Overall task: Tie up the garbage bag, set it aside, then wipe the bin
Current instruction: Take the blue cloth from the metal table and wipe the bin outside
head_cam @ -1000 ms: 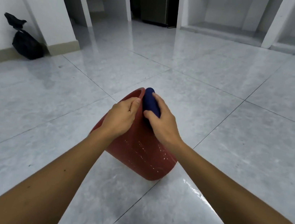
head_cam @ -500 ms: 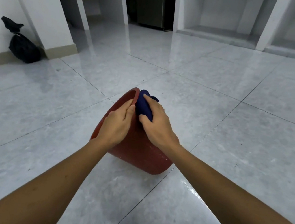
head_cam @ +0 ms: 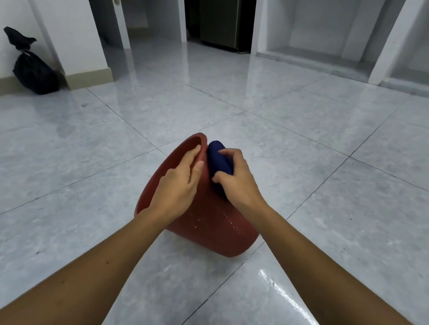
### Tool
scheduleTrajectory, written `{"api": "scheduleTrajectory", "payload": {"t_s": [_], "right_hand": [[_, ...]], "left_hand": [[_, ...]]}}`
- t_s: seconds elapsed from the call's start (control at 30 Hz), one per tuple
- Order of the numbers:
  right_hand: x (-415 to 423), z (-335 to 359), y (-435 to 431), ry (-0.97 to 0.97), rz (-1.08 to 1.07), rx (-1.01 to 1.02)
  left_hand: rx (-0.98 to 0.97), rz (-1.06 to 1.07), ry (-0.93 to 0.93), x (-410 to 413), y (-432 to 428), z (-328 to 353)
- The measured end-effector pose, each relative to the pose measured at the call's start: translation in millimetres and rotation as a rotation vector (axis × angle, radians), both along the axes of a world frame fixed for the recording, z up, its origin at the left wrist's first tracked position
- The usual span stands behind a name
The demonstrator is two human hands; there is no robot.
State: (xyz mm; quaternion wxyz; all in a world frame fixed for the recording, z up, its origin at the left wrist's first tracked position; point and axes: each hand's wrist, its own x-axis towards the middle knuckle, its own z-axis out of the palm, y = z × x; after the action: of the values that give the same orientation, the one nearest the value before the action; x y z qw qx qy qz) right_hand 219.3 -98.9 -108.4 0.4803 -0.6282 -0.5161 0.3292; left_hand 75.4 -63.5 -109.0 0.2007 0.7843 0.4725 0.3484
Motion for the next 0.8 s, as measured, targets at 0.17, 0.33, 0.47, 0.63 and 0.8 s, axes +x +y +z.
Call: {"api": "scheduleTrajectory", "payload": {"t_s": [0.17, 0.33, 0.47, 0.63, 0.8], "right_hand": [[27, -22, -2, 0.019, -0.206, -0.105], [47, -41, -15, 0.17, -0.462, -0.317], [27, -23, -8, 0.008, -0.285, -0.113], [10, -15, -1, -0.147, -0.054, 0.136], [38, -45, -17, -0.061, -0.318, -0.17]], "left_hand": [[-0.039, -0.088, -0.041, -3, -1, 4], [0.127, -0.123, 0.317, -47, -11, -20], [0.025, -0.063, 0.083, -21, -15, -22], [0.094, -0.024, 0.058, -7, -5, -14], [0.047, 0.013, 0.066, -8, 1, -13]]}}
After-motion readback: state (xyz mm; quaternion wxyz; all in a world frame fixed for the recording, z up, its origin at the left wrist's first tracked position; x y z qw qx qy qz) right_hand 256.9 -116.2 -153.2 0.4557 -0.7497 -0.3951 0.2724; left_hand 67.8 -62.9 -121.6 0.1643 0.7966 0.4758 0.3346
